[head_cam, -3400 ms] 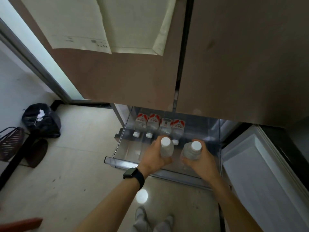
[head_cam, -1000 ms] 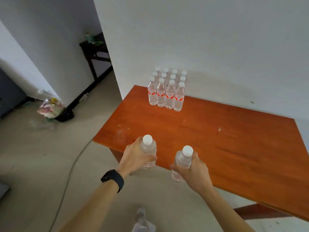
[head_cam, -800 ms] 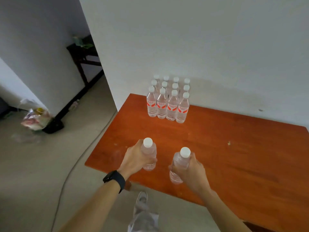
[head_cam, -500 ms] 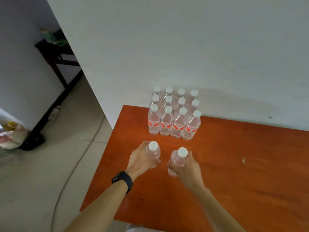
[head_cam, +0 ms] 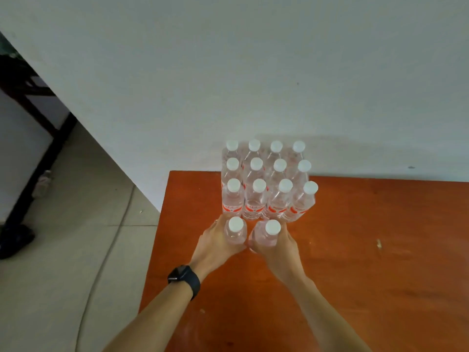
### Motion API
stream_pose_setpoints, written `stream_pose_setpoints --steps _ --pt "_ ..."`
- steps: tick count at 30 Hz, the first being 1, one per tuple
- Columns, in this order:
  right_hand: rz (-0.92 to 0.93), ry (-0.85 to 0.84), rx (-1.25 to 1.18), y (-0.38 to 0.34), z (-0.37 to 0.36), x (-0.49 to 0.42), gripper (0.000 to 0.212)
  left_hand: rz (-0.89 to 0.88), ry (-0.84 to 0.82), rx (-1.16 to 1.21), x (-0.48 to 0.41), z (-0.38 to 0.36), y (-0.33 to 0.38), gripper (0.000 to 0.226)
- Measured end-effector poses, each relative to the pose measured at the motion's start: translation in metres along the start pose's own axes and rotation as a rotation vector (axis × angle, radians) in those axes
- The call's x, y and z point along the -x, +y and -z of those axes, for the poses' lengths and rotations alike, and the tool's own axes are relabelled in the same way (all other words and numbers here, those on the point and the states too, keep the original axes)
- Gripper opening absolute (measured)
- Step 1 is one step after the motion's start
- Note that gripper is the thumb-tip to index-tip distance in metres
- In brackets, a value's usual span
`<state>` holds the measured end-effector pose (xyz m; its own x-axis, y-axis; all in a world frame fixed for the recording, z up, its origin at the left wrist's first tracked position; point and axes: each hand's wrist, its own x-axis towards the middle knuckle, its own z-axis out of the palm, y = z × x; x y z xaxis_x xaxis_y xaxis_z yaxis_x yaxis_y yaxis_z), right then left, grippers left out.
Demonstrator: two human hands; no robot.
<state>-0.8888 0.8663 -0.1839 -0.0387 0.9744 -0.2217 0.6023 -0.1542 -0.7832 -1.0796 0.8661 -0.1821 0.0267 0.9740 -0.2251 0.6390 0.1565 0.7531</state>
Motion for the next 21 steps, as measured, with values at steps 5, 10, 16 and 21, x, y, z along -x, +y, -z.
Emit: stream_pose_setpoints --steps 5,10,16,21 --pt "-0.060 -0.045 -0.047 0.014 -0.001 -0.001 0.088 0.018 0.000 0.044 0.000 -0.003 -0.012 0.090" --pt "-0.145 -0.161 -0.011 0.037 -0.009 -0.005 0.093 0.156 0.042 0.106 0.003 -0.020 -0.032 0.116" --pt "-0.250 -0.231 -0.027 0.056 -0.032 -0.017 0.085 0.284 -0.024 0.110 -0.005 -0.038 -0.051 0.123" --pt "-0.243 -0.174 -0.070 0.059 -0.041 -0.026 0.084 0.266 -0.053 0.131 -0.014 -0.044 -0.056 0.117"
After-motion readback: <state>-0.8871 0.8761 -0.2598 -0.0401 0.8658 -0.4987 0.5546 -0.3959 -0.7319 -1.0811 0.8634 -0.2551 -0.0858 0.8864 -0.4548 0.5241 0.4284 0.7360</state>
